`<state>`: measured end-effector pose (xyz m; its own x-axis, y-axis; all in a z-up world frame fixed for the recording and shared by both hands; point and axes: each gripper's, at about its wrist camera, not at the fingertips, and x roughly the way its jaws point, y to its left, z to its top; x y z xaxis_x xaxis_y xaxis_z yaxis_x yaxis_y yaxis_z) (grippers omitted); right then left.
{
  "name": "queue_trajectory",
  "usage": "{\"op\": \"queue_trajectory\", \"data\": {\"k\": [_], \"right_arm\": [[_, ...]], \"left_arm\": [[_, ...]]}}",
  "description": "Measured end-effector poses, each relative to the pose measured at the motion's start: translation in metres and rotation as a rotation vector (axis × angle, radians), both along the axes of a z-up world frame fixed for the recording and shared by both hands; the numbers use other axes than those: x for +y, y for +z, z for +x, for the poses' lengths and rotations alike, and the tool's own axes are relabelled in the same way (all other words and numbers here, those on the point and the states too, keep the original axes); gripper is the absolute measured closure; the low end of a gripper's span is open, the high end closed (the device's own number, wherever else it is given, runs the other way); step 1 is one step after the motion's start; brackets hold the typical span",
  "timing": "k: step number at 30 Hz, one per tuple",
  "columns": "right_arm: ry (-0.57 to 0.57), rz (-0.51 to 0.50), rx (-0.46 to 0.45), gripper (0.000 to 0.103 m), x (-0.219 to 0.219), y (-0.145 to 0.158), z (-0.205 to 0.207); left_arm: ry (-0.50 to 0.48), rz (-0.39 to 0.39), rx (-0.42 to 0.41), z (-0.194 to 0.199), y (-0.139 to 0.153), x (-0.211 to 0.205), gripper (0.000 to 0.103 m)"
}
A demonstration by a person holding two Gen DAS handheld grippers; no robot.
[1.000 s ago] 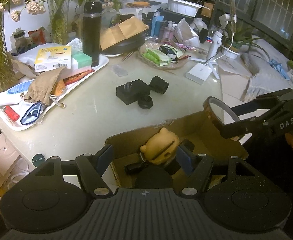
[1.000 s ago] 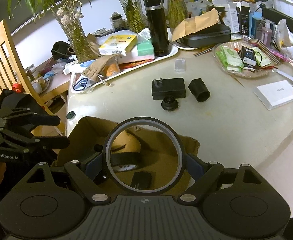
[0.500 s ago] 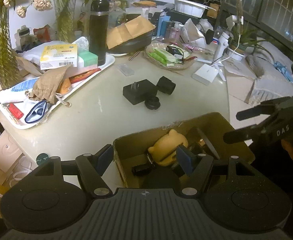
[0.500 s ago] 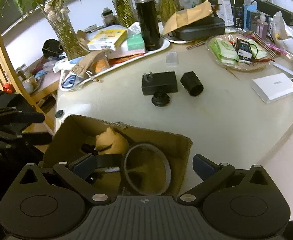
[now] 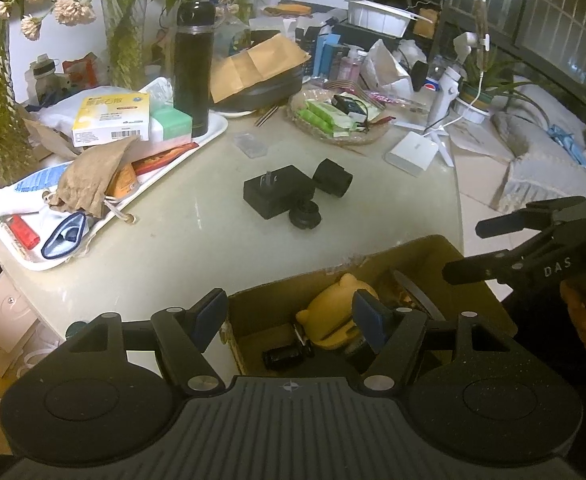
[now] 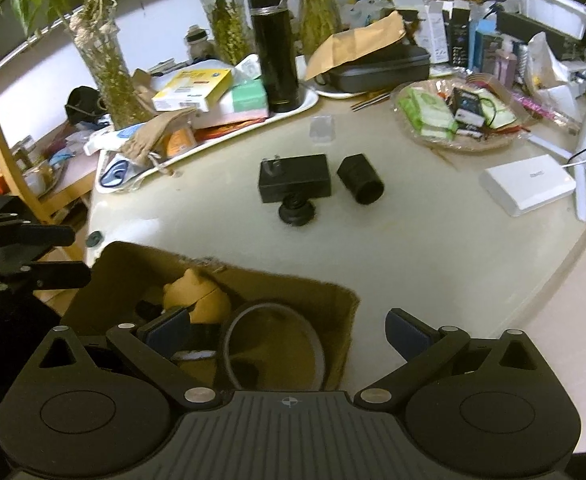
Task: Organize rigid objects
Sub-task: 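Lower the case and lid into the box and open both grippers, then move both grippers back toward the black charger and black cylinder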
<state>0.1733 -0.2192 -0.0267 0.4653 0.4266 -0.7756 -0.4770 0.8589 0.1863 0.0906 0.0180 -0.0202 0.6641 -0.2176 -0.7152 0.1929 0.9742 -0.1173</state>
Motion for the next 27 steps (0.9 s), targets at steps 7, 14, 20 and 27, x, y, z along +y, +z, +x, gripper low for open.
{"op": "queue_trajectory", "data": {"k": [7,14,20,27], "right_arm": [[-0.018,-0.018,-0.022,0.0,0.0,-0.003,0.011],[-0.025,-0.037,-0.026,0.0,-0.001,-0.004,0.022],[-0.028,-0.051,-0.019,0.0,-0.001,-0.006,0.031],[-0.031,-0.057,-0.018,0.0,0.001,-0.009,0.045]], "left_arm": [[-0.012,0.005,-0.001,0.009,-0.002,-0.003,0.034],[-0.021,-0.003,-0.004,0.017,-0.004,-0.005,0.034],[-0.033,0.011,-0.013,0.023,-0.004,-0.008,0.034],[-0.037,0.006,-0.017,0.03,-0.006,-0.006,0.034]]}}
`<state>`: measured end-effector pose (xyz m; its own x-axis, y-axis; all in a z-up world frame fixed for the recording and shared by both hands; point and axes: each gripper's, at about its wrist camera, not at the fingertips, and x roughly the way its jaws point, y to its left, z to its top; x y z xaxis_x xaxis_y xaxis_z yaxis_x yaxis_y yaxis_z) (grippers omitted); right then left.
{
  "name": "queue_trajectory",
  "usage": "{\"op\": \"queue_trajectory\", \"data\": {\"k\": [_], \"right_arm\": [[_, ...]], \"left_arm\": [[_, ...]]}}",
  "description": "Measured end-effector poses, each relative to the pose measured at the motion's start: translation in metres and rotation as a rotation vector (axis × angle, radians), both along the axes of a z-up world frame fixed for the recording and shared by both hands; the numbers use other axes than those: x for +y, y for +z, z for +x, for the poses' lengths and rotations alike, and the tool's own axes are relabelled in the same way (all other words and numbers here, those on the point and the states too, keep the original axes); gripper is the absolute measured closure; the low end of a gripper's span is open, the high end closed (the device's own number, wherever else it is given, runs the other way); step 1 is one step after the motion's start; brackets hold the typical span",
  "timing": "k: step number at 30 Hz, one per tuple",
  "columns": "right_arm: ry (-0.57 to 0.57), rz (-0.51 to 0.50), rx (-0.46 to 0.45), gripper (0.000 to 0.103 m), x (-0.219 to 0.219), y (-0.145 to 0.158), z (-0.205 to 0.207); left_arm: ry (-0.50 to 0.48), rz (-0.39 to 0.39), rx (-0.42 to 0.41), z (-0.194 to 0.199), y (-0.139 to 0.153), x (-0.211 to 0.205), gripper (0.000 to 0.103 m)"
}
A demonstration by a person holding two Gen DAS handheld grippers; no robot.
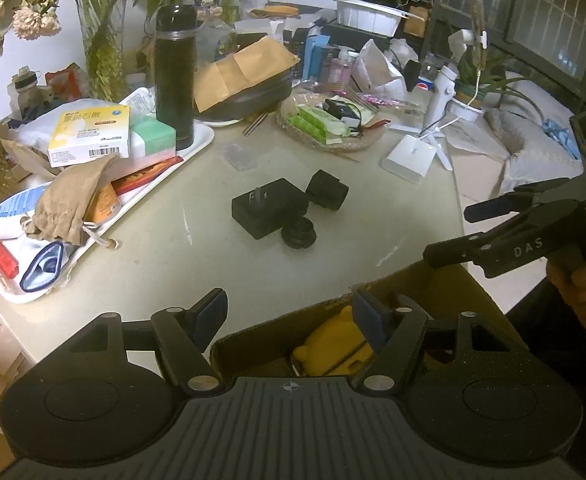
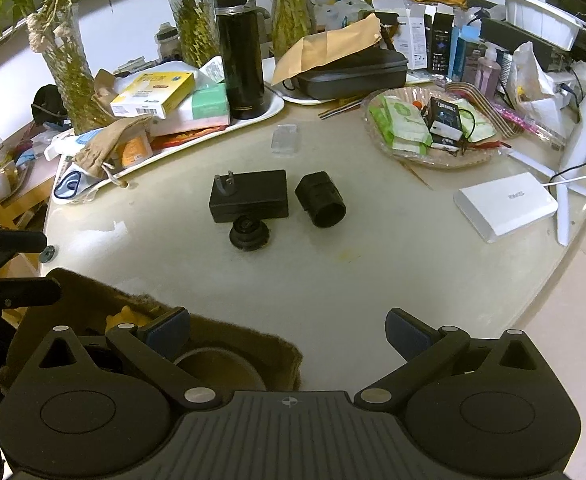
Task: Organize rigid objects
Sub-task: 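Move both grippers back toward the black charger and black cylinder, then grasp the black cylinder with the right gripper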
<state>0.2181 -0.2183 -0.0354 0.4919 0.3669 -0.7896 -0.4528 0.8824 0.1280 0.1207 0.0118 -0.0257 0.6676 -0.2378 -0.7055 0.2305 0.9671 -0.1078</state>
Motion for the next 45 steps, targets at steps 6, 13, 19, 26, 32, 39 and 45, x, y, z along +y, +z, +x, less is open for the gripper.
{"op": "queue_trajectory", "data": {"k": [6,13,19,26,32,39,45], "right_arm": [[-0.001,0.009,0.001,0.0,0.002,-0.003,0.015],[0.009,-0.001,0.001,0.0,0.011,-0.01,0.038],[0.034,-0.039,-0.006,0.0,0.022,-0.017,0.055],[0.079,-0.08,-0.037,0.0,0.03,-0.025,0.069],[0.111,-0.112,-0.061,0.0,0.037,-0.037,0.081],[0.166,-0.199,-0.143,0.009,0.052,-0.054,0.089],[0.208,-0.286,-0.217,0.021,0.064,-0.07,0.098]], "left_arm": [[0.007,-0.014,-0.005,0.009,0.001,0.003,0.034],[0.009,-0.042,-0.022,0.023,0.002,0.009,0.034],[0.017,-0.048,-0.035,0.039,0.003,0.013,0.034],[0.034,-0.05,-0.053,0.052,0.005,0.018,0.034],[0.034,-0.037,-0.053,0.066,0.0,0.022,0.034],[0.035,-0.03,-0.038,0.085,-0.013,0.028,0.034],[0.033,-0.011,-0.046,0.094,-0.017,0.031,0.034]]}}
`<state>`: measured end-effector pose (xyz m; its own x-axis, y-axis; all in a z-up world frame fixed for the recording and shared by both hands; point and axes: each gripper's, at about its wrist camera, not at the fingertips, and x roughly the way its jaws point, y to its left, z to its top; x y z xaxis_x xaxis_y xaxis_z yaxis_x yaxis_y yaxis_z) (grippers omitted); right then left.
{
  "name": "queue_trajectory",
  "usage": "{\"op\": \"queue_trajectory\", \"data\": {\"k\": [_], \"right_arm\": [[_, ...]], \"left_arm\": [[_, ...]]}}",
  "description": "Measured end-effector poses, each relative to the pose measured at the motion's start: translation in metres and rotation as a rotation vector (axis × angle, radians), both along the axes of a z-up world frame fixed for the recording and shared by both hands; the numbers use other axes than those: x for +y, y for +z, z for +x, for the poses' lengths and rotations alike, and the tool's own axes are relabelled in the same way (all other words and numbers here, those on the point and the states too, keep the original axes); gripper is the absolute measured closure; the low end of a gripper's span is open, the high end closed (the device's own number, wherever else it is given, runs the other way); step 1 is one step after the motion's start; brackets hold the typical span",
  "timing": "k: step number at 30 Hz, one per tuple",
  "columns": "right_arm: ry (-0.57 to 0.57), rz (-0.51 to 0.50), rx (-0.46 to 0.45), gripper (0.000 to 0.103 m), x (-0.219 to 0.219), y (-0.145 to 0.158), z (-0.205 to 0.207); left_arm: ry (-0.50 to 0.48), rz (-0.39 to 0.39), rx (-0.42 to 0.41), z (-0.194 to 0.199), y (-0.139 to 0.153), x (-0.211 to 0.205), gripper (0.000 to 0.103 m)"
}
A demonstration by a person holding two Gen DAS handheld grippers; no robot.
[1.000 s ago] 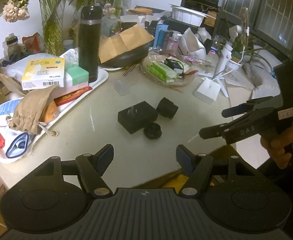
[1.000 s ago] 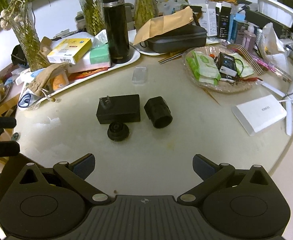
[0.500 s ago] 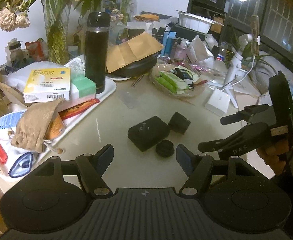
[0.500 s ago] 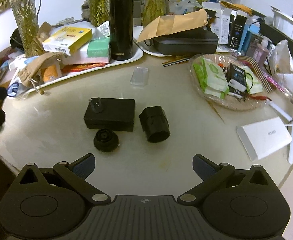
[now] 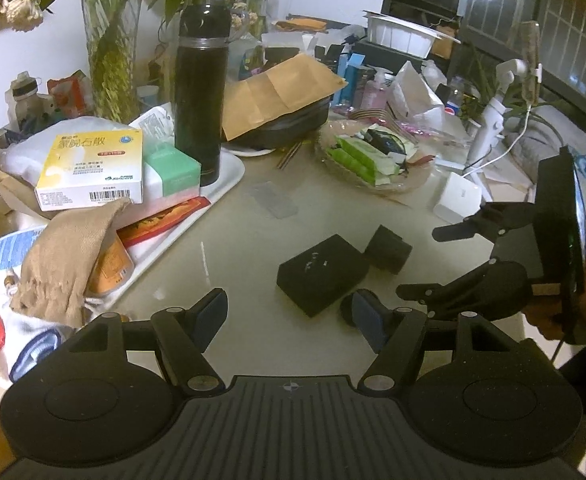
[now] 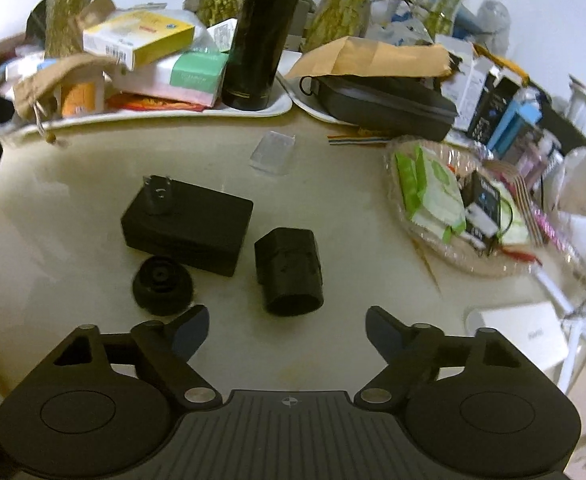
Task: Organize rigid objects
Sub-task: 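Grasp the black cylinder with the right gripper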
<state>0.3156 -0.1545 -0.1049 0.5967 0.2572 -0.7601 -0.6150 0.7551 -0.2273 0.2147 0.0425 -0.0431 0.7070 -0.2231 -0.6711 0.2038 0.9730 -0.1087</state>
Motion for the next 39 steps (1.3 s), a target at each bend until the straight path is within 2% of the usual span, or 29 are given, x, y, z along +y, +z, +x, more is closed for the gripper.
{"op": "queue_trajectory", "data": {"k": [5,14,18,23,33,39], "right_arm": [[0.047,-0.049,-0.044,0.034,0.01,-0.009,0.007],[0.095,-0.083,-0.099,0.044,0.023,-0.019,0.018],[0.102,-0.083,-0.109,0.059,0.024,-0.022,0.022],[0.081,-0.061,-0.073,0.06,0.019,-0.019,0.026],[-0.029,0.09,0.119,0.06,-0.003,0.0,0.03],[-0.049,0.115,0.136,0.06,-0.017,0.013,0.016]], "left_arm": [[0.001,0.021,0.003,0.006,-0.007,0.002,0.034],[-0.047,0.072,0.002,0.02,-0.016,-0.004,0.034],[-0.111,0.099,0.014,0.028,-0.021,-0.009,0.034],[-0.185,0.135,0.03,0.036,-0.028,-0.015,0.034],[-0.289,0.202,0.048,0.058,-0.049,-0.023,0.034],[-0.323,0.237,0.048,0.073,-0.061,-0.026,0.034]]}}
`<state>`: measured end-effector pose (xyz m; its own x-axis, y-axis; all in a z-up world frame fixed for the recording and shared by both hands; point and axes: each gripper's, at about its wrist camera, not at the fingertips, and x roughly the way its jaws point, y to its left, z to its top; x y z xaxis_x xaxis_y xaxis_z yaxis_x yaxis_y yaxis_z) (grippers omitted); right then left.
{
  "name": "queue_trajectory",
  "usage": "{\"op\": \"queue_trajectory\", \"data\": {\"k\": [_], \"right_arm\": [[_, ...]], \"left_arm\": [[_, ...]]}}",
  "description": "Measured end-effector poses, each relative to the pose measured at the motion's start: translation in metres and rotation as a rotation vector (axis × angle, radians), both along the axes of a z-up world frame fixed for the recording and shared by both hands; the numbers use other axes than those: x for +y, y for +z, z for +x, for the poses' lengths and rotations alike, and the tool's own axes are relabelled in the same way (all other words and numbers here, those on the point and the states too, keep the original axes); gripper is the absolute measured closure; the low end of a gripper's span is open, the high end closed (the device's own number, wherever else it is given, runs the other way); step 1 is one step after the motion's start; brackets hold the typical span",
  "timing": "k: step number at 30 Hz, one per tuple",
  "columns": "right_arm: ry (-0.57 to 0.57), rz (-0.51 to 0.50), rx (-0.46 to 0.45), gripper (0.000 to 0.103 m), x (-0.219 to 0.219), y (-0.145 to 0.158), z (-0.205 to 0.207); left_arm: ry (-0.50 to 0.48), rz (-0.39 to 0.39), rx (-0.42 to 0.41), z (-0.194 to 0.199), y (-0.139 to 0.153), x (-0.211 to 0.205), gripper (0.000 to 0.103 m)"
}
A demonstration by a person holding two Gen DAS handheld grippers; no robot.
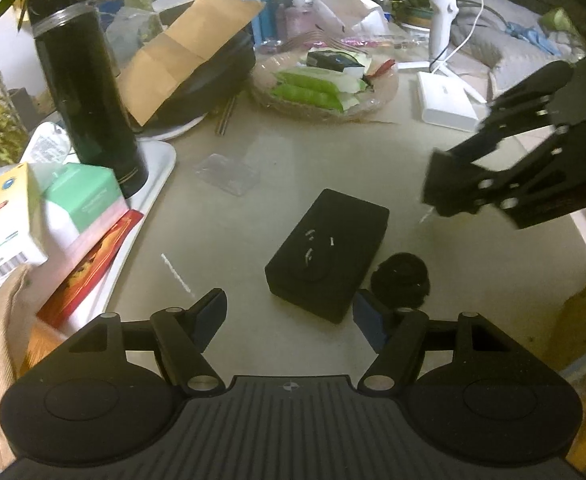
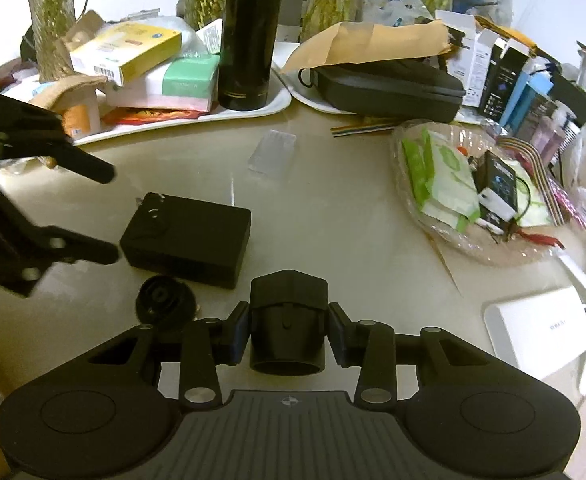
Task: Organize rigid objects
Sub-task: 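Grasp the black cylinder with the right gripper, then grasp the black charger block with the left gripper while the right holds the cylinder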
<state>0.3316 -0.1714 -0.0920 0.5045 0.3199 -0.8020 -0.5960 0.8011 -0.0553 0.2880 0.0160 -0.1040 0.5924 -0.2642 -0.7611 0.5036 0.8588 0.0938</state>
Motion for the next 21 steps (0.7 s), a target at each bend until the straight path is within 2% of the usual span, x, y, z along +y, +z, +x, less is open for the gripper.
{"op": "queue_trajectory", "data": {"k": [10,18,21], "right_arm": [[-0.076,0.086,0.043,0.06,-0.027,0.015,-0.02],[-0.107,0.118,0.056,0.06,-0.037,0.016,-0.02],[-0.114,0.129,0.06,0.06,-0.039,0.016,-0.019]], "left_arm": [[-0.073,-0.023,0.005,0.019,-0.012,-0.011,0.034],[-0.106,-0.056,0.012,0.035,-0.017,-0.02,0.034],[-0.11,-0.055,0.028,0.036,-0.021,-0.023,0.042]]}}
